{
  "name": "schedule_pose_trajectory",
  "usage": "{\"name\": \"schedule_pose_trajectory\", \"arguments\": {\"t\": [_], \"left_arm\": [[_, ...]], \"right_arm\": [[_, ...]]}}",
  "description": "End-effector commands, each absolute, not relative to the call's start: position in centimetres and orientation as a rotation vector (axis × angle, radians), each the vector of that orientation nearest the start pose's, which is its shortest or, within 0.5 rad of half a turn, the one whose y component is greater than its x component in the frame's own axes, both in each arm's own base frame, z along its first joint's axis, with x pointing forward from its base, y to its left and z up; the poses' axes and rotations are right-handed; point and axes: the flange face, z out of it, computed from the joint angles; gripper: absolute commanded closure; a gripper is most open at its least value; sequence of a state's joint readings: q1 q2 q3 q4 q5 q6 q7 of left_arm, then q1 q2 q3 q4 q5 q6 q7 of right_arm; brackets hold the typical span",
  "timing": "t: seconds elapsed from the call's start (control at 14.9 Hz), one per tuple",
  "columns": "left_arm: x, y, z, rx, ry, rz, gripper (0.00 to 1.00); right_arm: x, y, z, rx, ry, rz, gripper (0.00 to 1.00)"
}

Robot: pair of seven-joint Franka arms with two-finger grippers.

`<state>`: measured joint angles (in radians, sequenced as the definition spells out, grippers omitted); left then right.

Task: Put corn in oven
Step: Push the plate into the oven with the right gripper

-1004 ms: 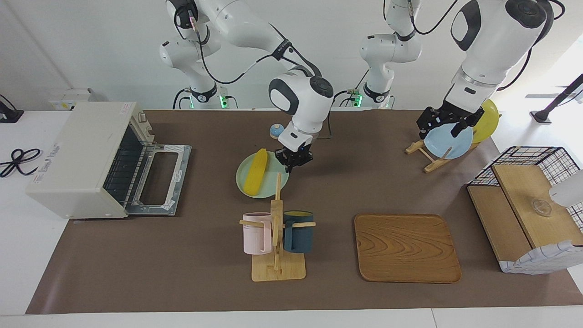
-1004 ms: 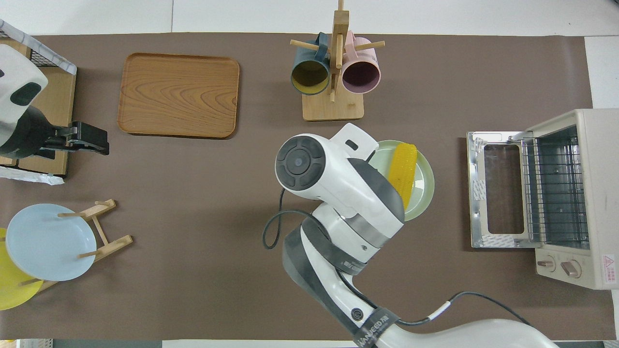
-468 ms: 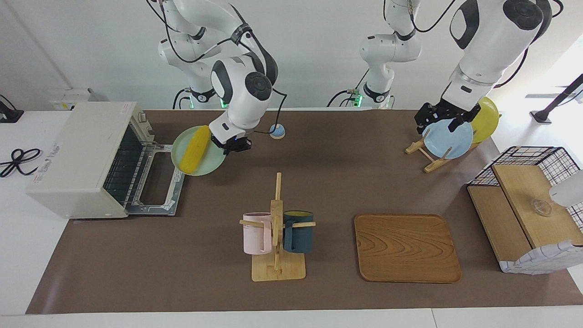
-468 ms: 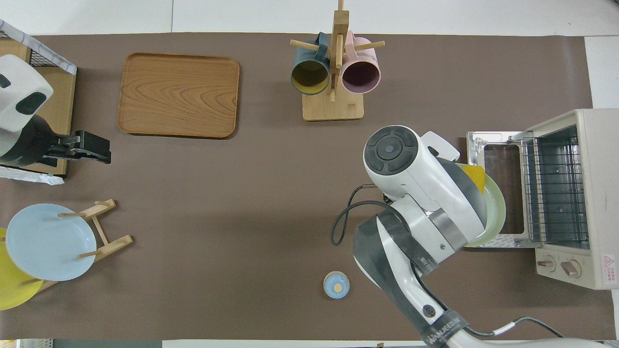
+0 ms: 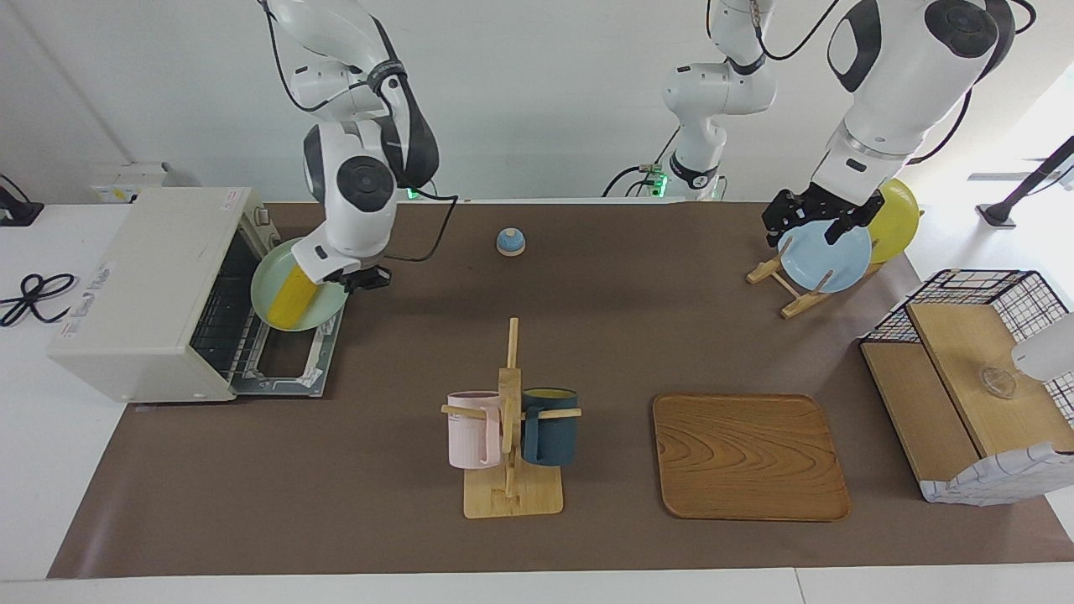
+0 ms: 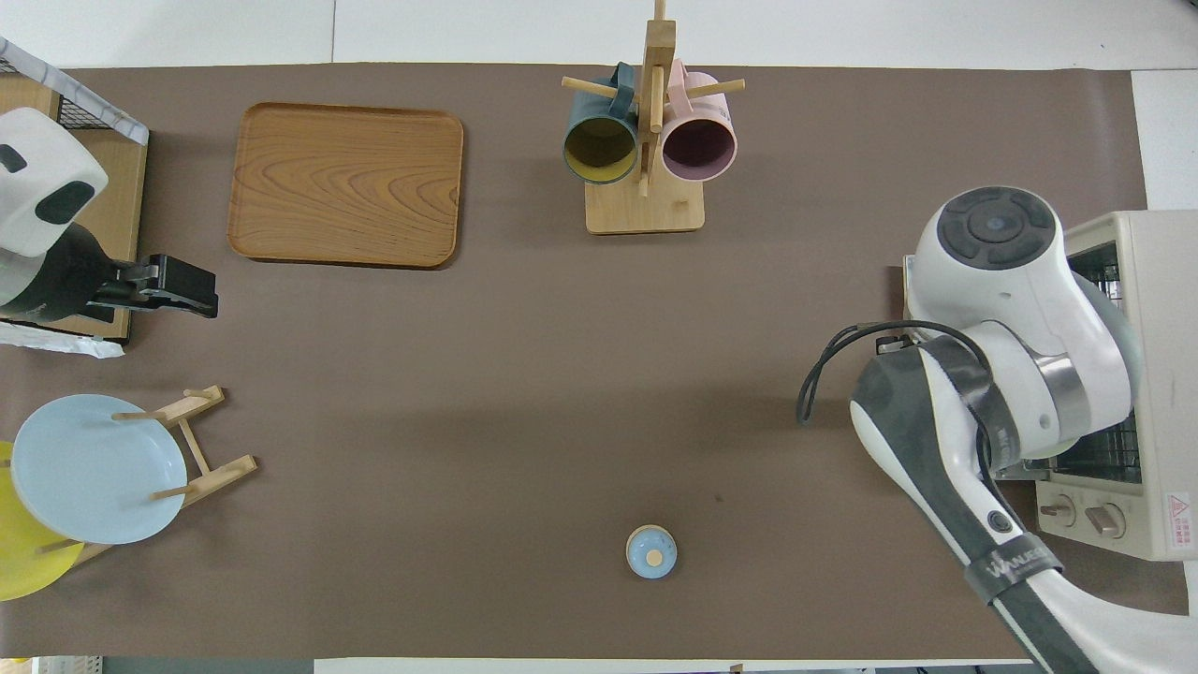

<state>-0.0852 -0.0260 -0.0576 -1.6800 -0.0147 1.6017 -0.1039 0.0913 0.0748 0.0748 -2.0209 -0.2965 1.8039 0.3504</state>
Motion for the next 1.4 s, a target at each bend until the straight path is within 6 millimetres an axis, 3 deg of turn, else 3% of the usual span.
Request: {"name": "schedule_pose_trajectory", "arguments": {"t": [0.0, 0.13, 0.27, 0.74, 1.07, 1.14, 1.2, 1.34], "left_arm": [[53.5, -7.9, 59.1, -3.157, 0.094, 0.052, 0.00], [53.5, -7.9, 59.1, -3.157, 0.099, 0.052, 0.00], [53.5, -7.9, 59.1, -3.157, 0.103, 0.052, 0.00], [53.4, -8.3, 59.2, -3.157, 0.108, 0.050, 0.00], [53.4, -8.3, 59.3, -3.157, 0.104, 0.047, 0.00], [53.4, -8.3, 59.3, -3.157, 0.104, 0.047, 0.00], [53.4, -8.2, 59.4, -3.158, 0.099, 0.045, 0.00], [53.4, -7.8, 59.6, -3.158, 0.087, 0.047, 0.00]], "right_arm": [[52.9, 3.1, 39.1, -3.437, 0.022, 0.339, 1.00], [52.8, 1.2, 38.4, -3.422, -0.012, 0.331, 1.00], [52.4, 0.5, 37.7, -3.417, -0.011, 0.331, 1.00], [52.3, -4.5, 37.5, -3.387, -0.051, 0.356, 1.00], [52.2, -5.0, 37.4, -3.382, -0.054, 0.361, 1.00], [52.2, -5.1, 37.3, -3.376, -0.047, 0.364, 0.89], [52.0, -5.0, 37.0, -3.372, -0.052, 0.376, 0.68], [51.9, -4.5, 36.8, -3.350, -0.042, 0.375, 0.58]]}}
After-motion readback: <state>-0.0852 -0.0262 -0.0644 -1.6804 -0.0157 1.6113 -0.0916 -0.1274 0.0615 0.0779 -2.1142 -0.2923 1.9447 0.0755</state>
